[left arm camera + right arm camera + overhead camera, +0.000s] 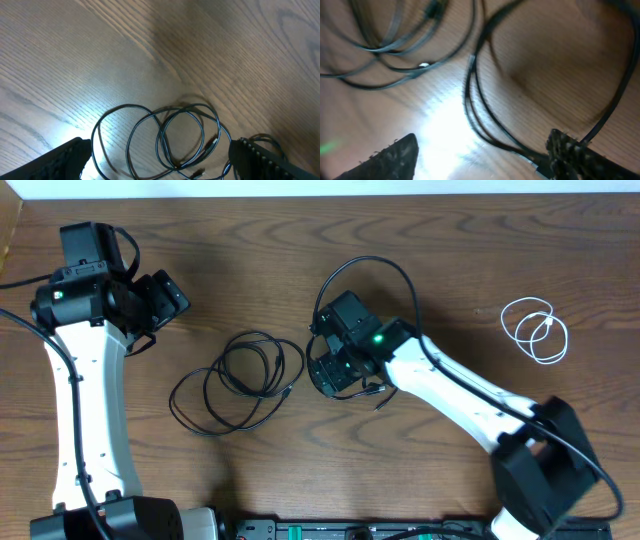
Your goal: Untangle cables
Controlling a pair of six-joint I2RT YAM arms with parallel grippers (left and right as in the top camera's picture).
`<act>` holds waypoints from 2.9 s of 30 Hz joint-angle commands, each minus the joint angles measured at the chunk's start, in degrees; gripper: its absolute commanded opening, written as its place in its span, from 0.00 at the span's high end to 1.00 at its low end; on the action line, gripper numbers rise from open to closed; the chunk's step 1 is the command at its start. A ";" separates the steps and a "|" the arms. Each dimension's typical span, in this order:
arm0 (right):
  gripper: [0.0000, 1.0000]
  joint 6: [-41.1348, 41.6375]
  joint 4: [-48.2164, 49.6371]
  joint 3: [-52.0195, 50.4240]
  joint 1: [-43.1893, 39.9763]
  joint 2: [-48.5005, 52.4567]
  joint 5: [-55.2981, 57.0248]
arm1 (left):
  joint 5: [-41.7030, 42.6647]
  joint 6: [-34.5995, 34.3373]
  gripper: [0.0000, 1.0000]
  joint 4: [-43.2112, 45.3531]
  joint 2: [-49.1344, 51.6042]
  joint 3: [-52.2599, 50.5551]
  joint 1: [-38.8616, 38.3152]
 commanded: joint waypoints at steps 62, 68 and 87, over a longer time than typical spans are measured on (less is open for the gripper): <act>0.54 0.57 1.75 0.59 14.40 12.81 2.29 | -0.72 -0.55 0.07 -0.33 0.02 -0.44 0.09; 0.71 0.57 0.39 0.35 15.61 12.81 2.47 | -0.72 -0.55 0.07 -0.33 0.02 -0.44 0.09; 0.99 -5.07 -3.76 1.68 13.94 -3.72 9.75 | -0.72 -0.55 0.07 -0.33 0.02 -0.44 0.09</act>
